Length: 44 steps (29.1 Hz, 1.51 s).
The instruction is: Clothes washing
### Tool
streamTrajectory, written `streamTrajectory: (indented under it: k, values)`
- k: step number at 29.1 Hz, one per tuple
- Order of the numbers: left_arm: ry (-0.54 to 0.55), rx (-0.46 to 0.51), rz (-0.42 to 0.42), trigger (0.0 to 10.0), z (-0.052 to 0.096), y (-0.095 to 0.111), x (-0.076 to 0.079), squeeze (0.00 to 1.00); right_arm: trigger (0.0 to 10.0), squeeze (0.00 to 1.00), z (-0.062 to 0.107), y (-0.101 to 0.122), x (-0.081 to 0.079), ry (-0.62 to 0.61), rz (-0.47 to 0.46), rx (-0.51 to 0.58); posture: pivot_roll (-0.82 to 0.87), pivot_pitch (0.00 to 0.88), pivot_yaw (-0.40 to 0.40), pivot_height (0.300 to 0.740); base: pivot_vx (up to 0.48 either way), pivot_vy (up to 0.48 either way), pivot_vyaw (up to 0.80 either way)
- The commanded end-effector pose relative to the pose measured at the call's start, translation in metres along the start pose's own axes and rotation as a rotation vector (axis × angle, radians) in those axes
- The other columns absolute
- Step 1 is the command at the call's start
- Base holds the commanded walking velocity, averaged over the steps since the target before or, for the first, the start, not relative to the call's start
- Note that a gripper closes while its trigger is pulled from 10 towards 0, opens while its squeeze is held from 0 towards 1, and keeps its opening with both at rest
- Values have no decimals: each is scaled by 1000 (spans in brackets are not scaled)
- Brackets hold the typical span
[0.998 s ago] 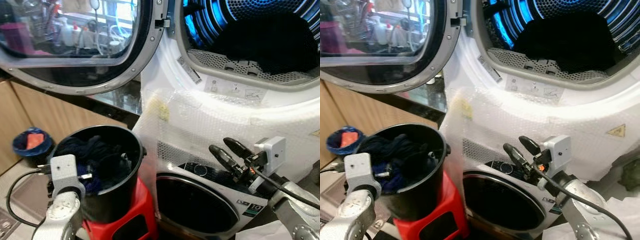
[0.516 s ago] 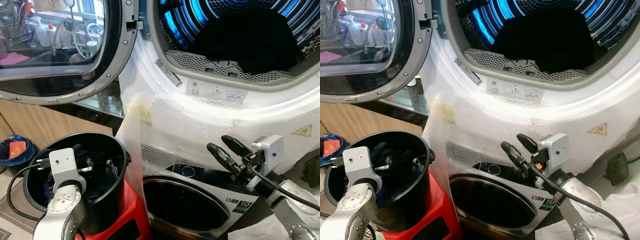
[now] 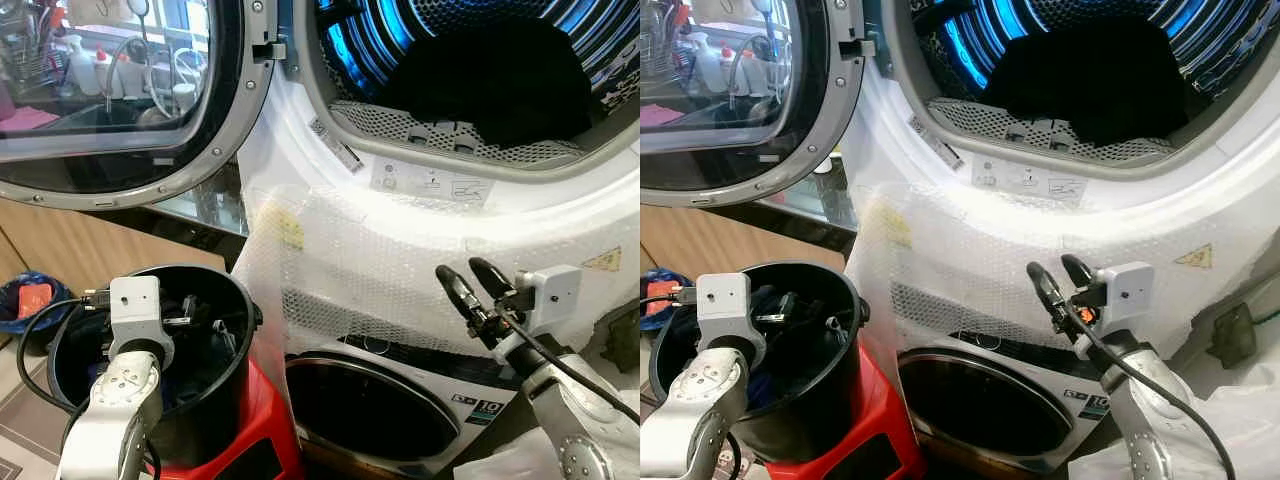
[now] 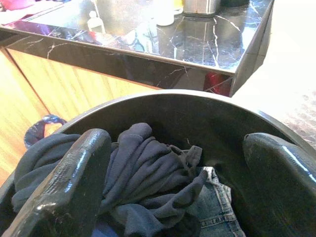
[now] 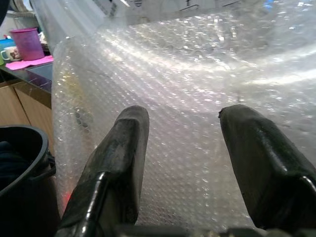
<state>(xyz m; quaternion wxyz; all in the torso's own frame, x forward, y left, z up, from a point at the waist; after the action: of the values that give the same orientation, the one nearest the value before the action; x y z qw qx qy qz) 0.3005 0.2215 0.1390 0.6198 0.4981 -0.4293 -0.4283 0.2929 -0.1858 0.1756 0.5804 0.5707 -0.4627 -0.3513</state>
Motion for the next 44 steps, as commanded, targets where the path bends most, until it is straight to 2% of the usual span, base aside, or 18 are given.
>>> streamTrajectory:
  k: [1, 9, 10, 13, 16, 17, 18, 19, 20, 23, 26, 33, 38, 42, 44]
  values:
    - [-11, -2, -15, 10000, -2, 1, 1, 0, 10000, 0, 0, 3, 3, -18, 5, 15, 22, 62, -27, 740, 0, 0, 0]
    - [-64, -19, -32, 10000, -1, -3, 10, 0, 10000, 0, -1, 0, 0, -8, -10, 14, 25, 55, -24, 740, 0, 0, 0]
    - [-72, -28, -36, 10000, 0, -6, 12, 0, 10000, 1000, -1, -1, -1, -1, -16, 16, 25, 54, -24, 740, 0, 0, 0]
    - [-84, -40, -36, 10000, 1, -10, 14, 0, 10000, 1000, -1, -2, -2, 5, -18, 16, 27, 52, -22, 740, 0, 0, 0]
    - [-123, -77, -45, 10000, 10, -22, 23, 0, 10000, 1000, -1, -4, -3, 3, -13, 9, 29, 52, -22, 740, 0, 0, 0]
    - [-127, -90, -41, 10000, 13, -25, 26, 0, 10000, 827, -1, -5, -4, 5, -6, 3, 32, 52, -22, 740, 0, 0, 0]
    - [-125, -94, -39, 10000, 14, -26, 26, 0, 10000, 110, -1, -5, -4, 6, -6, 2, 32, 52, -22, 740, 0, 0, 0]
    - [-125, -94, -39, 10000, 14, -26, 26, 0, 10000, 110, -1, -5, -4, 6, -6, 2, 32, 52, -22, 740, 0, 0, 0]
    - [-118, -113, -34, 10000, 18, -30, 27, 0, 10000, 0, -1, -6, -4, 8, 10, 1, 32, 51, -22, 740, 0, 0, 0]
    - [-41, -149, -12, 10000, 19, -38, 19, 0, 10000, 0, -1, -6, -2, 1, 17, -2, 33, 54, -25, 740, 0, 0, 0]
    - [-25, -156, 3, 10000, 18, -39, 16, 0, 10000, 0, -1, -6, -1, 2, 22, -3, 33, 54, -25, 740, 0, 0, 0]
    - [163, -223, 80, 10000, 10, -43, -13, 0, 10000, 0, 0, -4, 3, 5, 46, -6, 29, 55, -28, 740, 0, 0, 0]
    - [188, -269, 148, 10000, 7, -46, -13, 0, 10000, 0, -1, -4, 3, 5, 59, -8, 26, 57, -29, 740, 0, 0, 0]
    - [171, -319, 239, 10000, 0, -47, -8, 0, 10000, 0, 0, -3, 3, 8, 69, -10, 18, 60, -26, 740, 0, 0, 0]
    - [167, -328, 250, 10000, -3, -45, -7, 0, 10000, 0, 2, -4, 3, 6, 74, -17, 10, 65, -20, 740, 0, 0, 0]
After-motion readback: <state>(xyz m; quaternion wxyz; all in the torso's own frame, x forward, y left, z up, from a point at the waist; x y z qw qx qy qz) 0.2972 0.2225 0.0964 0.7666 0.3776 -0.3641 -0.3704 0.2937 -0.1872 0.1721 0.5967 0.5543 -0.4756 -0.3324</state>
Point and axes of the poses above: a point about 5 cm out from each wrist's last joint towards the gripper, its own z axis pointing back from the gripper into the wrist, its own y axis along the axis of the wrist's last joint, x = y × z, the point moved 2 cm from there along -z, pointing out of the wrist towards the gripper, and after that the axes turned 11 degrees about z, right-handed, at the moved point
